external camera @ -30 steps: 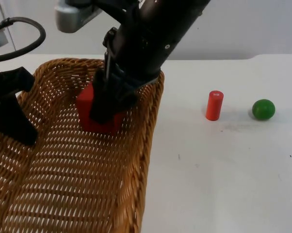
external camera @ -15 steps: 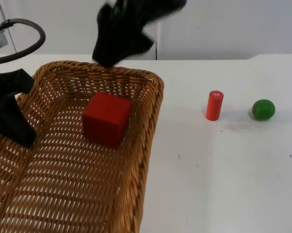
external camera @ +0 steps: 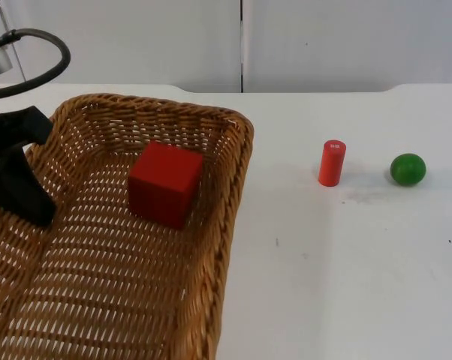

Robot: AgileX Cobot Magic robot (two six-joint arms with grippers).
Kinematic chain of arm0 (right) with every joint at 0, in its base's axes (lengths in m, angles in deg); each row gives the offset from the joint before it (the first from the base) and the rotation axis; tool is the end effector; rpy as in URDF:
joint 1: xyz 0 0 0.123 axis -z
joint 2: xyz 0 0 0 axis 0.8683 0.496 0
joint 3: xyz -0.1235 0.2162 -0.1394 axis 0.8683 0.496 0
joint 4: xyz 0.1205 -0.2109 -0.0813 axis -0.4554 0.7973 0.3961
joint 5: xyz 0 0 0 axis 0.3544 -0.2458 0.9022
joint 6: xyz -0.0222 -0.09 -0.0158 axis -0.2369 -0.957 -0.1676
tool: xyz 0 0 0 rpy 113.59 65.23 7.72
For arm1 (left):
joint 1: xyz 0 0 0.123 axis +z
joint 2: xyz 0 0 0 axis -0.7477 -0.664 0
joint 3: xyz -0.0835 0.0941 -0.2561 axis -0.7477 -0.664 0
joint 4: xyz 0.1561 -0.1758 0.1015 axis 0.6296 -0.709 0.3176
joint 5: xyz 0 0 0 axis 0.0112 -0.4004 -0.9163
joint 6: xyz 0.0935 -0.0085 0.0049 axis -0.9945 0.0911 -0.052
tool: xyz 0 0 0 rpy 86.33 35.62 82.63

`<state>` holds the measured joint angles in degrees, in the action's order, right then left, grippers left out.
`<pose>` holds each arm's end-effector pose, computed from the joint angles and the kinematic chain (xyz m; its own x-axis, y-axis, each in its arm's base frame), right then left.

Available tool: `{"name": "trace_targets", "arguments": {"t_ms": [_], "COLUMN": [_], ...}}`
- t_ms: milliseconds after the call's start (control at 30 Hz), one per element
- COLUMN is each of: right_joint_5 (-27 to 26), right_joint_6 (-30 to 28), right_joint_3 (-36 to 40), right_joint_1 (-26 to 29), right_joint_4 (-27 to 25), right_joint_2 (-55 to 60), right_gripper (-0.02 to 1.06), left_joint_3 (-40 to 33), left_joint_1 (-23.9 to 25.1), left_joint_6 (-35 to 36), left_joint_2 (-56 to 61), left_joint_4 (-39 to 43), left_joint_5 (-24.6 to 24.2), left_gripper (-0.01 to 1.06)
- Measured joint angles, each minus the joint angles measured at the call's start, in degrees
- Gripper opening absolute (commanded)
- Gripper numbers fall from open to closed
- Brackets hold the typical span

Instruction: Pick up the basket with the left hand and place the object to the left of the red cylinder into the basket with the right hand.

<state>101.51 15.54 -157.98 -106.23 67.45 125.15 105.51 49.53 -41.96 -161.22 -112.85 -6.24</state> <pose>0.2245 0.2557 0.4017 -0.1907 -0.7135 -0.6742 -0.9221 0.3657 -0.1263 0.2656 -0.0396 0.1872 -0.9838 0.0393 -0.1751 0.1173 0.8792 -0.4619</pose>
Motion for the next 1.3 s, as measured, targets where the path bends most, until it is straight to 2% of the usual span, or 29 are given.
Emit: {"name": "trace_targets", "arguments": {"t_ms": [267,400,767,1067,1300], "right_joint_5": [-3.9,-5.0,-7.2,-8.4,-8.1], "right_joint_6": [6.1,9.0,10.4,10.7,10.7], "right_joint_3": [12.7,15.9,24.4,26.5,26.5], "right_joint_1": [0.0,0.0,0.0,0.0,0.0], "right_joint_4": [4.1,4.5,5.3,6.7,6.9], "right_joint_2": [-11.6,-16.1,-26.0,-27.4,-27.4], "right_gripper": [0.95,0.95,0.95,0.95,0.95], "left_joint_3": [0.0,0.0,0.0,0.0,0.0], "left_joint_1": [0.0,0.0,0.0,0.0,0.0], "left_joint_6": [-0.1,-0.2,-0.2,-0.2,-0.2], "left_joint_2": [0.0,0.0,0.0,0.0,-0.1], "left_joint_4": [0.0,0.0,0.0,0.0,0.0], "left_joint_5": [0.0,0.0,0.1,0.2,3.2], "left_gripper": [0.0,0.0,0.0,0.0,0.0]}}
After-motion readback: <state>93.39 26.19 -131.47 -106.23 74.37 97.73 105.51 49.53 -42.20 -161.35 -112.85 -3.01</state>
